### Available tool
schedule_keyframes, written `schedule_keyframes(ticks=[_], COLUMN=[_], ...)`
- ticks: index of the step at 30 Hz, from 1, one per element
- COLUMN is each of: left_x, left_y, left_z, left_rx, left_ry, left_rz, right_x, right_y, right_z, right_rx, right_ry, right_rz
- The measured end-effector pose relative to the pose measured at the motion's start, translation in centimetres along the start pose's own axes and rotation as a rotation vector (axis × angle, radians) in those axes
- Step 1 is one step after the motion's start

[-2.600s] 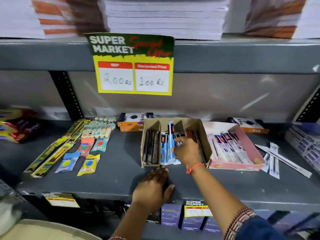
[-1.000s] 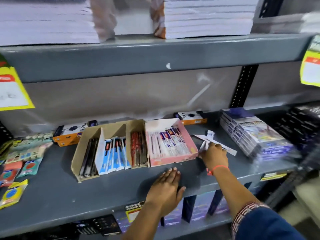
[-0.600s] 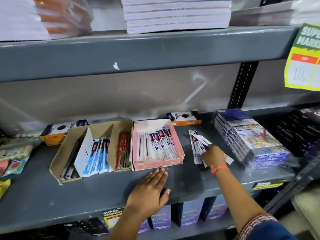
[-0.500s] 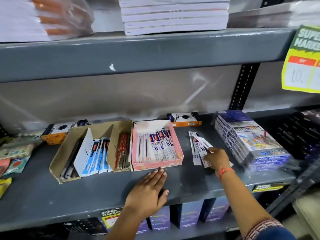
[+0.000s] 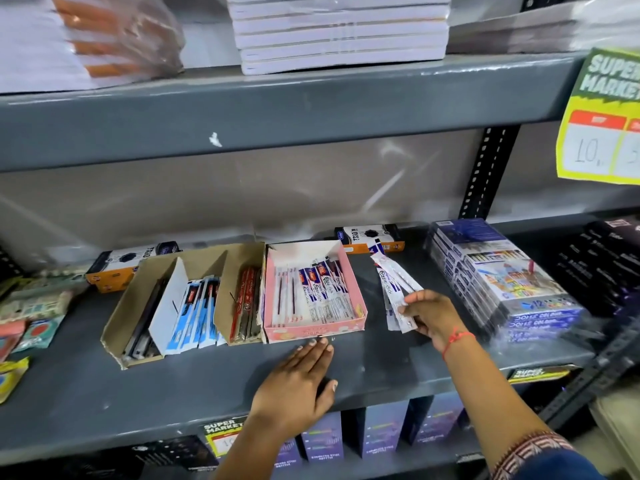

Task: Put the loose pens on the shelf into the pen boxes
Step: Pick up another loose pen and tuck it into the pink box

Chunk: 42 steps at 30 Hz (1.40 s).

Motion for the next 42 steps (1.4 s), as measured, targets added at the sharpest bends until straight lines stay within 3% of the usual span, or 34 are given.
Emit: schedule_keyframes(ticks=[7,14,17,22,26,37,42], left_x=[0.6,0.7,0.7,0.9,1.0,5.0,5.2], left_y=[-0.2,-0.3,-0.4,-0.4,-0.6,0.1,0.2], left_z=[-1.5,-2.0,-2.1,-2.1,-1.9,-1.7,-1.8], left_rx=[0.046,0.065,0.073,0.069,0.089,0.094,0.091], left_ry=[0.100,0.105,0.128,0.158,0.188,0.167,0.184], left_rz=[-0.008,0.003,0.004,-0.002,-0.012,0.039,0.058], right_x=[-0.3,-0.1,0.4,2.5,4.0,5.3,5.0], right_y=[0.5,2.2,2.6,2.4,3.0,6.0,6.5], right_z=[-2.1,-3.7,-4.2,-2.7,-2.1,-8.0,-10.3], right_rx=[0.034,0.123,0.159,0.042,0.037,0.308,0.355], right_ry=[-0.433,-0.578,-0.618,-0.490,-0.469,-0.359,-0.316], right_rz=[-0.184,-0.336,-0.289,0.012,0.125,0.228,0.214])
Point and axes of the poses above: each hand's wrist, its own y-axis away from the middle knuckle, its own z-axis out of the back of the hand, x = y × z, the point moved 8 cm from there along -y, towards the middle knuckle, and after that the axes turned 13 degrees about z, right-handed, at the moved point
